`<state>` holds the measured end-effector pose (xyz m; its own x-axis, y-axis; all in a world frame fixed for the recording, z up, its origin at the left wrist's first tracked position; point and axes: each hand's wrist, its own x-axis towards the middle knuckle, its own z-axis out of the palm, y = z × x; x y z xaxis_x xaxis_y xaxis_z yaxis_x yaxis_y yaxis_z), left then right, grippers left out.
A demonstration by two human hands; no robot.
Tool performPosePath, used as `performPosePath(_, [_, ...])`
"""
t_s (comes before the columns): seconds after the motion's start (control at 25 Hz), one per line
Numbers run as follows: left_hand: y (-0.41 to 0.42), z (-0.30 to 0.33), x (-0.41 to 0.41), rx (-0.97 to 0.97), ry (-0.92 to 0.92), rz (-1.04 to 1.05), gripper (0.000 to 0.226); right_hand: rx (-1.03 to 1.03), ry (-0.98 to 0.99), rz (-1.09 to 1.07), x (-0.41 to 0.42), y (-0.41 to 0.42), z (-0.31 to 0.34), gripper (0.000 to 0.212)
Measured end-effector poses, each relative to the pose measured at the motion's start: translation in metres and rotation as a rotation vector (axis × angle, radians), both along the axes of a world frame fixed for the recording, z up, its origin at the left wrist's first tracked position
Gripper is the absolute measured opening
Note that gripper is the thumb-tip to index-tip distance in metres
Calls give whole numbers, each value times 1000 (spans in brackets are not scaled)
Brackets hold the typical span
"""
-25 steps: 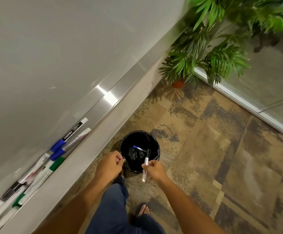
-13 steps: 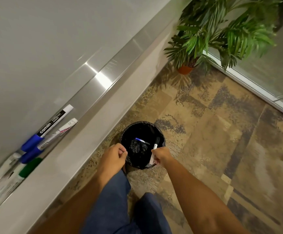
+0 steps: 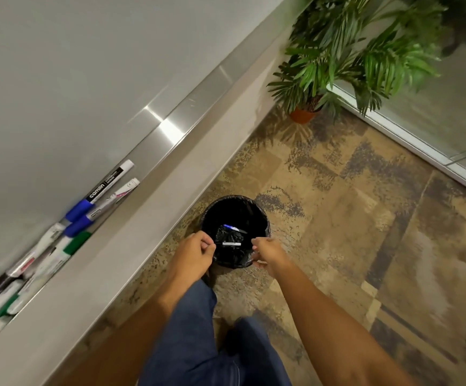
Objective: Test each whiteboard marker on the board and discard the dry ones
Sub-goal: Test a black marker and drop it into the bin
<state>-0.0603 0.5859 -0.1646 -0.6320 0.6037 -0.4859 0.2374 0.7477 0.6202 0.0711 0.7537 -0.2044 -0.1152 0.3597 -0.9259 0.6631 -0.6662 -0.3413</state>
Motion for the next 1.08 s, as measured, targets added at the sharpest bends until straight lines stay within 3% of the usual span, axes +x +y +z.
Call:
performPosePath(0.6, [-85, 167, 70, 135, 130, 392, 8, 200, 424, 444, 2, -87, 178, 19])
performPosePath(1.08, [-245, 207, 92, 108, 325, 783, 7, 200, 690, 867, -40, -213, 251, 21])
